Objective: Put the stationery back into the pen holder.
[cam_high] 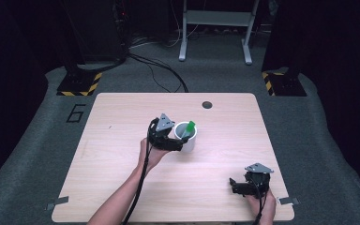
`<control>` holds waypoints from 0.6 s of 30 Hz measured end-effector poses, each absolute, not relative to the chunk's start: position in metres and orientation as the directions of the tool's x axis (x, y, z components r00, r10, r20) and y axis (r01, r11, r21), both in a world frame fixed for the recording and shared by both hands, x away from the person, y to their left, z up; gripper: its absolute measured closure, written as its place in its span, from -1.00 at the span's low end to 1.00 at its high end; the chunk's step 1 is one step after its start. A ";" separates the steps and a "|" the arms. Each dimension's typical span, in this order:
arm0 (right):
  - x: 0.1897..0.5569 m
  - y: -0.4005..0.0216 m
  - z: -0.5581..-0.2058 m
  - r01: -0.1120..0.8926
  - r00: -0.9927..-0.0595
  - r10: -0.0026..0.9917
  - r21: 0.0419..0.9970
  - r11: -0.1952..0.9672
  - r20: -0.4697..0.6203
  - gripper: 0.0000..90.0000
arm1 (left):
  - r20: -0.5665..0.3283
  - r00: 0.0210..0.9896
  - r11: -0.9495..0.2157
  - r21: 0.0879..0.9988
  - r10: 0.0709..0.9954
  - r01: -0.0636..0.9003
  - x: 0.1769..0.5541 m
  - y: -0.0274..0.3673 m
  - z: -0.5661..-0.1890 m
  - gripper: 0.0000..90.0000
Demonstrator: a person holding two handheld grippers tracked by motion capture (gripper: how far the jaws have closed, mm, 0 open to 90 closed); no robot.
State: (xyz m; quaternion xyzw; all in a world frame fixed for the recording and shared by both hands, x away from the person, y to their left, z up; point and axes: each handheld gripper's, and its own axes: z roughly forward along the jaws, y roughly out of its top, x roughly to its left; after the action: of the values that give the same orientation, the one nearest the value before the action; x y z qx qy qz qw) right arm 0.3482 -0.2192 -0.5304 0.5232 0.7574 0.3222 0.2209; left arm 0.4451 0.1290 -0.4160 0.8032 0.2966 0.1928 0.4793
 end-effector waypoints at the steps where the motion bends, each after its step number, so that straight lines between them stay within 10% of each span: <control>1: 0.348 -0.219 -0.530 0.650 -0.355 0.935 0.719 0.245 0.003 -1.00 | 0.031 0.750 -0.369 0.883 0.661 0.289 0.443 0.132 -0.416 -0.64; 18: 0.348 -0.219 -0.530 0.651 -0.351 0.936 0.719 0.244 0.001 -1.00 | 0.060 0.742 -0.452 0.824 0.668 0.341 0.391 0.182 -0.433 -0.82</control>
State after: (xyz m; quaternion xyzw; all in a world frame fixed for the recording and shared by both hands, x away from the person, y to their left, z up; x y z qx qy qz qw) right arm 0.3484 -0.2189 -0.5305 0.5244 0.7567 0.3211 0.2220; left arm 0.3906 0.1824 -0.4332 0.8302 0.3039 0.1918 0.4261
